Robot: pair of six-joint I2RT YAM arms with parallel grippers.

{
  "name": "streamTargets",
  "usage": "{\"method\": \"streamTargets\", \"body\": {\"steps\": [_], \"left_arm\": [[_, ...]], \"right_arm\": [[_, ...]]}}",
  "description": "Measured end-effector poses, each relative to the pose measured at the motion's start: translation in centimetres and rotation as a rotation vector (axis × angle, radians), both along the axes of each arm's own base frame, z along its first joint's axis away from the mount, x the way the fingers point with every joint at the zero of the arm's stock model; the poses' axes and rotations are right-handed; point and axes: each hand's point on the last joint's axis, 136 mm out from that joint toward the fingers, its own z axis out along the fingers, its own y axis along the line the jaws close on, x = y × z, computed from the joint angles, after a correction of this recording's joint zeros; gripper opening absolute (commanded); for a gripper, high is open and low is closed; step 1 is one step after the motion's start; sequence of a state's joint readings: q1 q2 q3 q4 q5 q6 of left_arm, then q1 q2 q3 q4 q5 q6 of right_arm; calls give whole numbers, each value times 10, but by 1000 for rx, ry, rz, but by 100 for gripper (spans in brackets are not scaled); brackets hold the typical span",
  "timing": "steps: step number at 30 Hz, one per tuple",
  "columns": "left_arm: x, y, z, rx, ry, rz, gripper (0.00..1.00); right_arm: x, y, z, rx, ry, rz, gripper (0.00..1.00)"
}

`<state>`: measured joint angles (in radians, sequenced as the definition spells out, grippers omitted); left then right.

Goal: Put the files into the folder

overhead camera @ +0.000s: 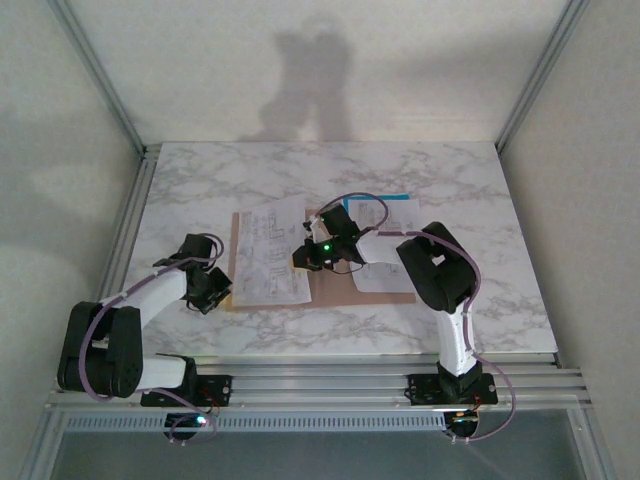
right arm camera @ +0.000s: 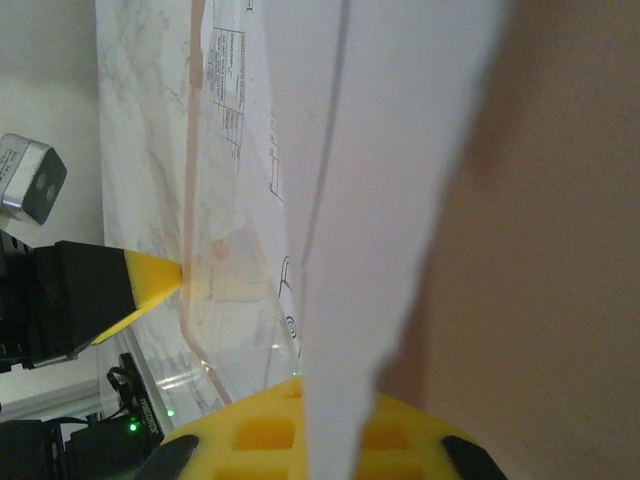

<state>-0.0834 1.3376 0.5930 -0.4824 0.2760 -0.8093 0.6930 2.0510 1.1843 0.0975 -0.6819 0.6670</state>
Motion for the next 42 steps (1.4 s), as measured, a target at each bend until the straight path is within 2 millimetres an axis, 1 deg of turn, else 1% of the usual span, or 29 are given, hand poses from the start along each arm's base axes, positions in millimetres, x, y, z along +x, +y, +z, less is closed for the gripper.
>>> {"method": "streamTargets", "body": {"steps": [3,11,32,33,35,37,38,40,42], "left_arm": [[0,0,0,0,-1,0,0],[0,0,0,0,-2,0,0],[0,0,0,-3,-14,7,0],[0,0,0,-4,-15,8,0],[0,0,0,-6,-19,13,0],[0,0,0,-9,-23,22,0],[0,0,1,-10,-26,25,0],[0,-2,1,-17,-29,25,0],[0,-7,3,-22,-35,11,0]], "right_arm": [[0,2,-3,5,1,0,0],[-8,5,-14,-11,18,18,0],[-15,0,-22,-56,37,48,0],[-15,0,-22,-58,38,48,5],[-15,-1,-22,-61,45,42,20],[-16,1,-16,-53,40,41,35],[-16,1,-13,-58,39,35,40],[-17,-3,-7,-84,28,18,48],[-15,-12,1,-133,8,-24,58]]}}
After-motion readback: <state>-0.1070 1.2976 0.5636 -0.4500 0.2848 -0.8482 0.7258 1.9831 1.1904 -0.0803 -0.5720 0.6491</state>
